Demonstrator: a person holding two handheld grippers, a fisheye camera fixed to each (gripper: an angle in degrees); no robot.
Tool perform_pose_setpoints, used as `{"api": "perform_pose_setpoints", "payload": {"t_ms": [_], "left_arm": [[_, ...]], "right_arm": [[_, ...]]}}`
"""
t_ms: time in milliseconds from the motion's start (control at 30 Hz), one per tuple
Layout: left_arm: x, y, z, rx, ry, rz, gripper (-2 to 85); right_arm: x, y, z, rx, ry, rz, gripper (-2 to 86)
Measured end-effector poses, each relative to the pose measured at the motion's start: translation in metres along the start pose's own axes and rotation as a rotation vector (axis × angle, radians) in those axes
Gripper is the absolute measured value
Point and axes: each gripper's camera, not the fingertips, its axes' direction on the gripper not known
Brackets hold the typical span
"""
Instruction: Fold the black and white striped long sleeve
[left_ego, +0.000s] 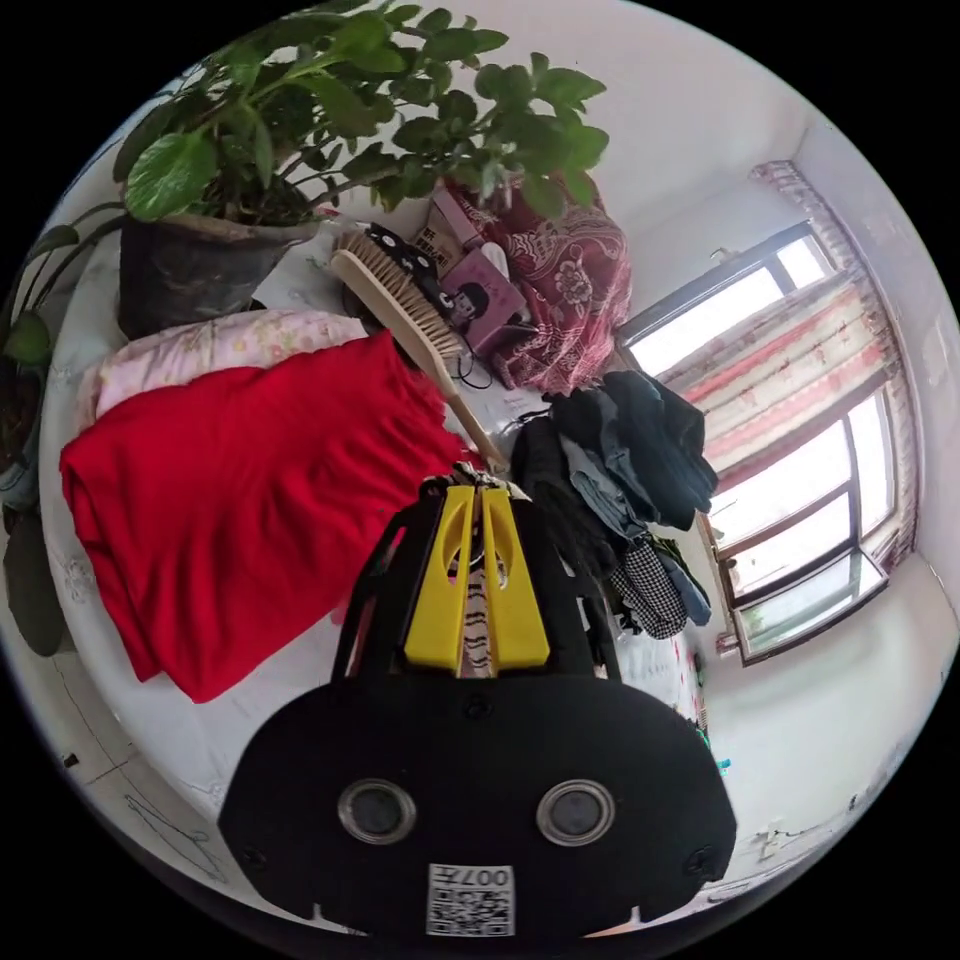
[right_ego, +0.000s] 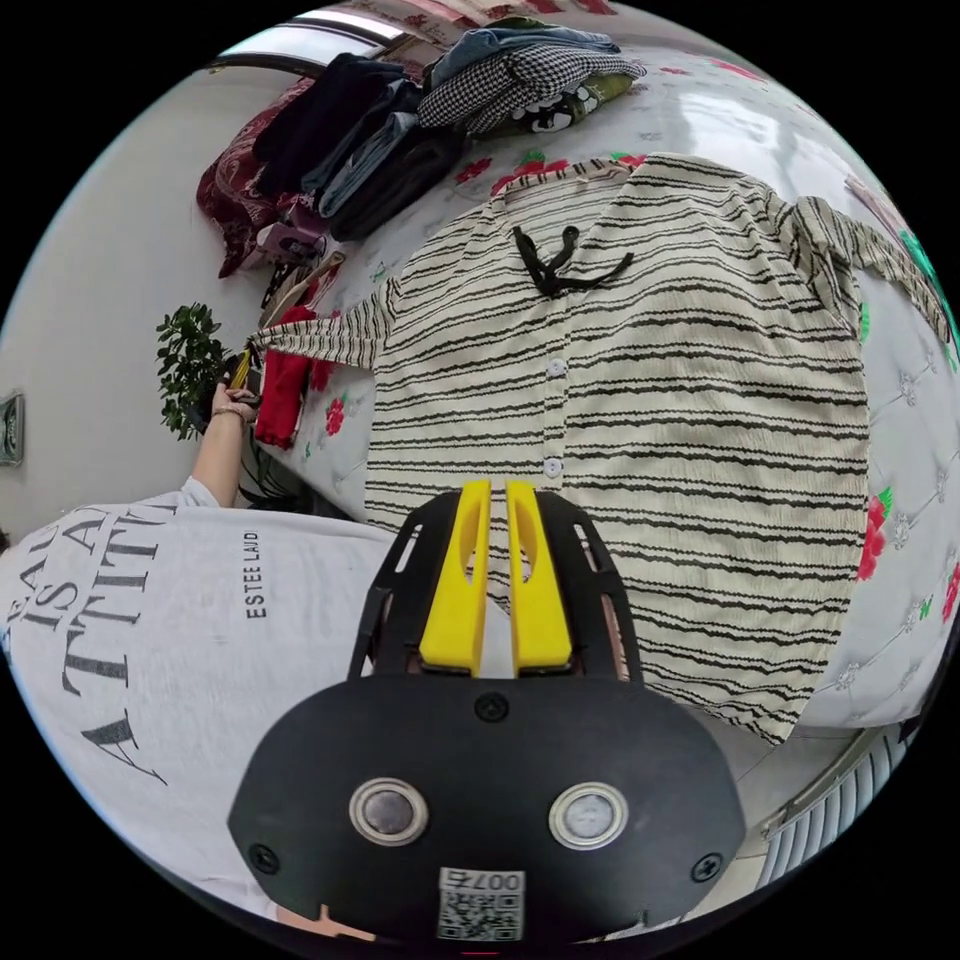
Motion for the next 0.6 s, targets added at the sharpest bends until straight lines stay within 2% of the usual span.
{"api": "perform_pose_setpoints", "payload": {"t_ms": [100,200,267,300,367,400,433,467,533,600], "left_arm": [[0.059,0.012,-0.003,0.0,0.149,0.139,-0.9],[0.153,0.039,-0.014,-0.032,0.433,0.377,-0.8],[0.24,0.086,-0.024,-0.119,0.704,0.614,-0.4],[0.261,0.101,-0.025,-0.151,0.769,0.674,-0.3],[0.329,0.178,-0.016,-0.338,0.97,0.877,1.8],[0.341,0.2,-0.009,-0.402,0.993,0.913,3.0],[0.361,0.247,0.01,-0.546,0.999,0.984,6.7],[0.372,0.293,0.034,-0.704,0.949,1.045,11.7],[0.37,0.346,0.064,-0.879,0.831,1.084,13.7],[0.354,0.368,0.076,-0.902,0.737,1.06,13.9]], "right_arm": [[0.0,-0.009,-0.008,0.007,0.003,-0.037,0.4],[0.006,-0.012,-0.022,0.059,-0.016,-0.045,0.7],[0.015,-0.01,-0.034,0.111,-0.038,-0.041,1.0],[0.018,-0.008,-0.037,0.123,-0.039,-0.037,1.1],[0.034,-0.001,-0.046,0.171,-0.026,-0.012,1.6],[0.039,0.001,-0.048,0.182,-0.023,0.0,1.8],[0.051,0.005,-0.052,0.206,-0.028,0.028,2.3],[0.064,0.011,-0.057,0.229,-0.042,0.063,2.9],[0.083,0.022,-0.064,0.265,-0.063,0.117,3.7],[0.099,0.033,-0.071,0.292,-0.072,0.152,4.5]]}}
